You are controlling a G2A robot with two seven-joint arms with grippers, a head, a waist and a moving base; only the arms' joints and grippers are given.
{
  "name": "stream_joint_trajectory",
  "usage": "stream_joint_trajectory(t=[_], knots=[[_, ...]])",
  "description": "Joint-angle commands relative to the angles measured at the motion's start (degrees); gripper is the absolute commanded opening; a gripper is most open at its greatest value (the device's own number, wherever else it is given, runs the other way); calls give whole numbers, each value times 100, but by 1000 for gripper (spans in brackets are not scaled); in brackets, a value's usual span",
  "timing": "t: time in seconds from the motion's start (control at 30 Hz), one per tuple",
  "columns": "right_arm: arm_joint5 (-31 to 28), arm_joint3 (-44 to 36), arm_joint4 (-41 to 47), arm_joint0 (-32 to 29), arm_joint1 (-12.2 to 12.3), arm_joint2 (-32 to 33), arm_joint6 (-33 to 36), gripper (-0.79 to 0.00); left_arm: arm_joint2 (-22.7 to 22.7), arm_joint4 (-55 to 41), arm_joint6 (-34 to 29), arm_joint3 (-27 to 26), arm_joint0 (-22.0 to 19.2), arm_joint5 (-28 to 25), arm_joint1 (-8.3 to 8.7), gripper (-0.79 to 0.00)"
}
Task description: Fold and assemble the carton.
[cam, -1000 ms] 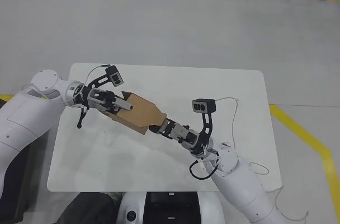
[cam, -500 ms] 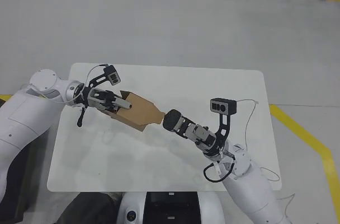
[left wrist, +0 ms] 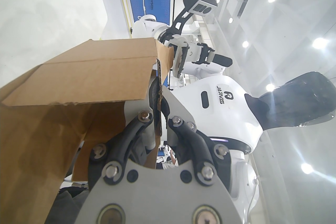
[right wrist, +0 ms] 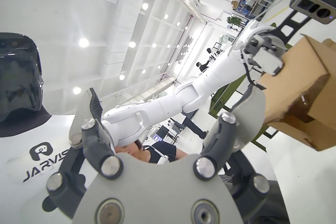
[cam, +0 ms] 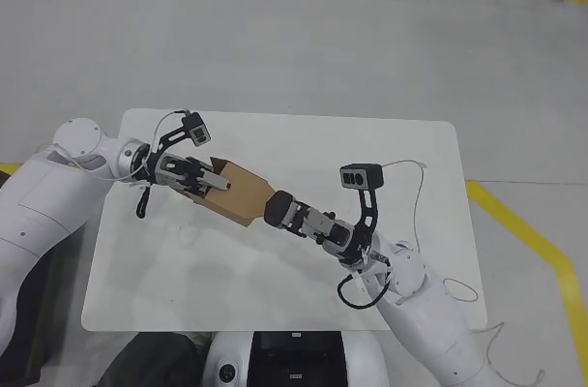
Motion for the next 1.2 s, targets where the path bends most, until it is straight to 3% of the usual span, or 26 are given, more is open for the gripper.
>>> stream_joint_trajectory(t=[0.0,0.43,1.17], knots=[[42,40,-23,-12,-1,-4,-49,0,-38,-34,0,-30,28,31,12,-785],[389,45,-311,-97,14,-6,-255,0,-185,-205,0,-269,149,196,77,-785],[487,231,-494,84,-55,-262,-472,0,-242,-397,0,-424,214,315,137,-785]])
